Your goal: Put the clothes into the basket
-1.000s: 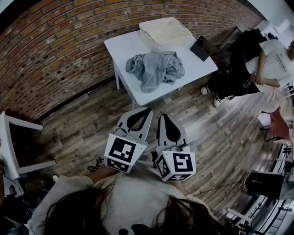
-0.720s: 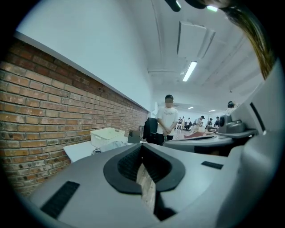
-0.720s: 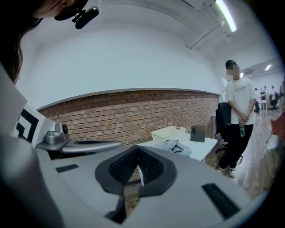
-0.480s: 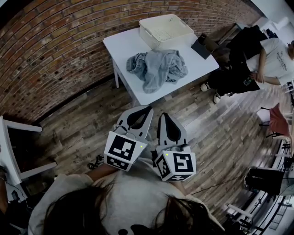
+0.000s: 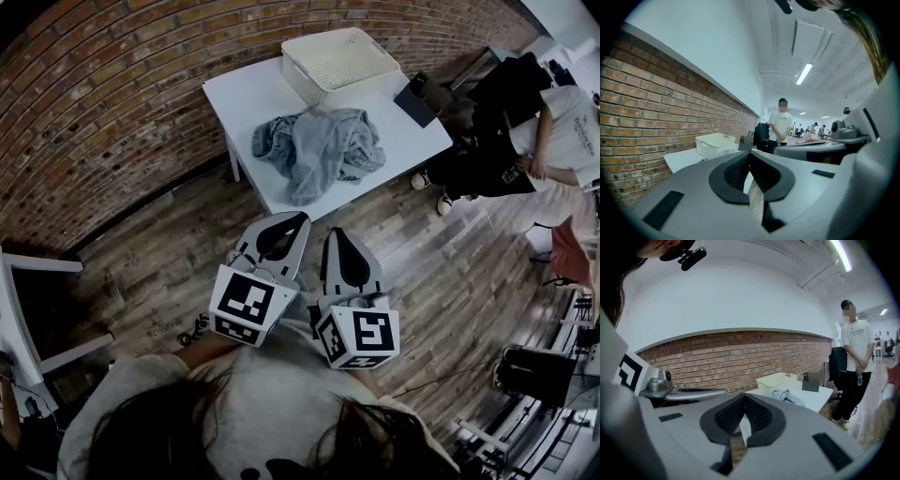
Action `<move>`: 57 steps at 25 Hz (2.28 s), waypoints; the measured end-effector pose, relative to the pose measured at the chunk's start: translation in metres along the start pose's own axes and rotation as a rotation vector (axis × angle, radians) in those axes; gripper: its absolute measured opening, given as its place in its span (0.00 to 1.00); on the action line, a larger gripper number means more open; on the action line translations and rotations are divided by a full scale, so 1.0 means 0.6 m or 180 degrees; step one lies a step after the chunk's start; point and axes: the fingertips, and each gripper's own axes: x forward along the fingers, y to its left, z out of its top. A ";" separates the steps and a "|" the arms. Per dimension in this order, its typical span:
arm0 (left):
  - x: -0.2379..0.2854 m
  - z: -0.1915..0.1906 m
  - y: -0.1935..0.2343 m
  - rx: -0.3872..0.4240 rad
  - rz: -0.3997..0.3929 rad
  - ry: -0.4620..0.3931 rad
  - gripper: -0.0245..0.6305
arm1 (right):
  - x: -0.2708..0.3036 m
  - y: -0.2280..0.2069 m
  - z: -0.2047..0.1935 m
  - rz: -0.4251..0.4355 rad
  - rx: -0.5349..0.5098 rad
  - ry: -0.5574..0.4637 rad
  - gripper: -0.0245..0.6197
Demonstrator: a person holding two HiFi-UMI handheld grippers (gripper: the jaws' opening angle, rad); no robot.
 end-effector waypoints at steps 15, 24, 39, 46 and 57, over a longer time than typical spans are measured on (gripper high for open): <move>0.207 0.042 0.107 -0.0056 0.0397 0.0067 0.05 | 0.199 -0.144 0.048 0.0328 -0.0067 0.0178 0.05; 0.285 0.035 0.140 -0.0133 0.0587 0.0173 0.04 | 0.270 -0.196 0.049 0.0538 -0.0140 0.0320 0.05; 0.317 -0.001 0.182 -0.0134 0.0411 0.0097 0.05 | 0.307 -0.233 0.024 0.0566 -0.0124 0.0373 0.10; 0.334 -0.022 0.195 -0.0078 0.0138 0.0315 0.26 | 0.330 -0.235 0.006 0.0661 -0.0022 0.0381 0.24; 0.356 -0.079 0.237 -0.0034 -0.0133 0.0653 0.49 | 0.372 -0.283 -0.042 0.0578 -0.0119 0.0727 0.69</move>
